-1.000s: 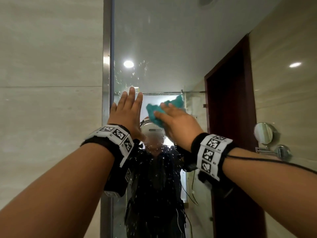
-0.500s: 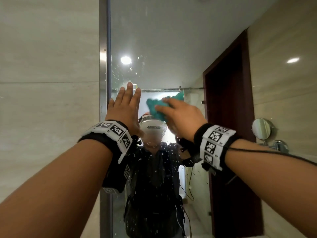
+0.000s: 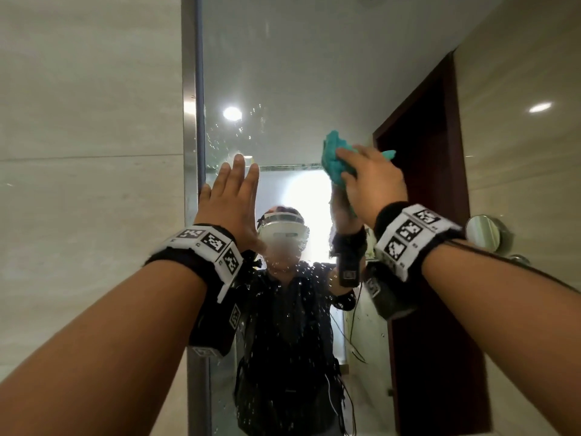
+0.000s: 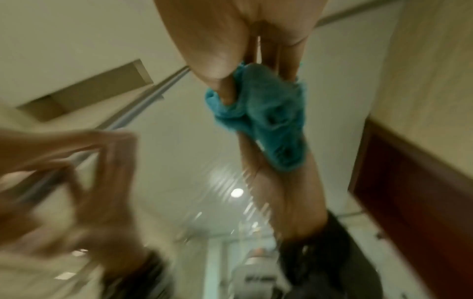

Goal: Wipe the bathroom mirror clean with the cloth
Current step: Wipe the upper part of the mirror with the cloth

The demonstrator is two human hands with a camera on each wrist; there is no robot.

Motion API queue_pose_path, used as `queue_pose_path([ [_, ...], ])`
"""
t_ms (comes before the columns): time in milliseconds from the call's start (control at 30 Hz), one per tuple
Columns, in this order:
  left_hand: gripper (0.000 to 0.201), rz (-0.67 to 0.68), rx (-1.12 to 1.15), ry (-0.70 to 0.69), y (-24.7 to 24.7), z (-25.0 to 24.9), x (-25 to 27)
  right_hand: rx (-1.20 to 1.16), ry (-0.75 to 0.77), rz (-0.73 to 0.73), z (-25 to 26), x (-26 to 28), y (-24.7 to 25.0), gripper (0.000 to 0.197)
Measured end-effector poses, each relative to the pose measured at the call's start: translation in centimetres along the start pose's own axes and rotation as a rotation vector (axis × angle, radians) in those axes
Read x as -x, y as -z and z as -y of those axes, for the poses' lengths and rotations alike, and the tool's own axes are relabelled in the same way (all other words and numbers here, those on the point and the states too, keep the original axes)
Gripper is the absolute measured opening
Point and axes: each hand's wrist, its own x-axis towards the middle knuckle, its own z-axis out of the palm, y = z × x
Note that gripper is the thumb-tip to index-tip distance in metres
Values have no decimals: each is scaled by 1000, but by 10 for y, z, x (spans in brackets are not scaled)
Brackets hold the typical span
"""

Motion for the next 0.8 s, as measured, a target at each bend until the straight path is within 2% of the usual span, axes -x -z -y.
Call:
queue_pose_path([
  [33, 144, 2, 0, -1, 0, -1, 1, 20, 47, 49, 8, 12, -4, 46],
  [133, 143, -3, -6, 8, 0, -2, 1, 109, 452, 323, 32, 59, -15, 51],
  [167, 143, -4, -7, 9, 1, -2, 0, 121, 521, 331, 29, 55, -16, 51],
  [200, 143, -2, -5, 8, 1, -2, 0, 123, 493, 296, 22, 41, -13, 50],
  [300, 145, -12, 3, 2, 0, 1, -1, 9, 98, 42, 1, -1, -7, 48],
  [333, 145, -14, 3, -1, -1, 1, -2, -21, 24, 7, 2, 0, -7, 47],
  [367, 145, -14, 5, -2, -2, 1, -1, -10, 31, 34, 6, 11, -11, 48],
  [400, 145, -17, 7, -2, -2, 1, -1, 8, 127, 101, 15, 27, -14, 51],
  [500, 144, -25, 7, -9, -2, 0, -2, 109, 560, 381, 31, 71, -14, 54],
  [533, 144, -25, 6, -10, -2, 1, -2, 139, 608, 396, 28, 67, -13, 54],
  [567, 145, -27, 7, -7, -2, 1, -2, 138, 574, 350, 22, 53, -10, 52],
  [600, 145, -26, 5, -3, -3, 1, -3, 100, 449, 272, 16, 36, -9, 51],
  [667, 146, -25, 3, -2, -3, 2, -3, -57, 73, 68, 1, 10, -3, 48],
  [700, 146, -26, 4, -2, -3, 2, -2, -102, -23, -3, -2, 8, -4, 47],
  [733, 146, -25, 7, -3, -3, 2, -1, -95, -34, -7, -1, 14, -6, 46],
  [767, 146, -23, 9, -5, -3, 2, -1, -75, 29, 45, 4, 28, -10, 47],
  [800, 146, -23, 10, -5, -3, 2, -1, -31, 171, 115, 10, 45, -14, 49],
])
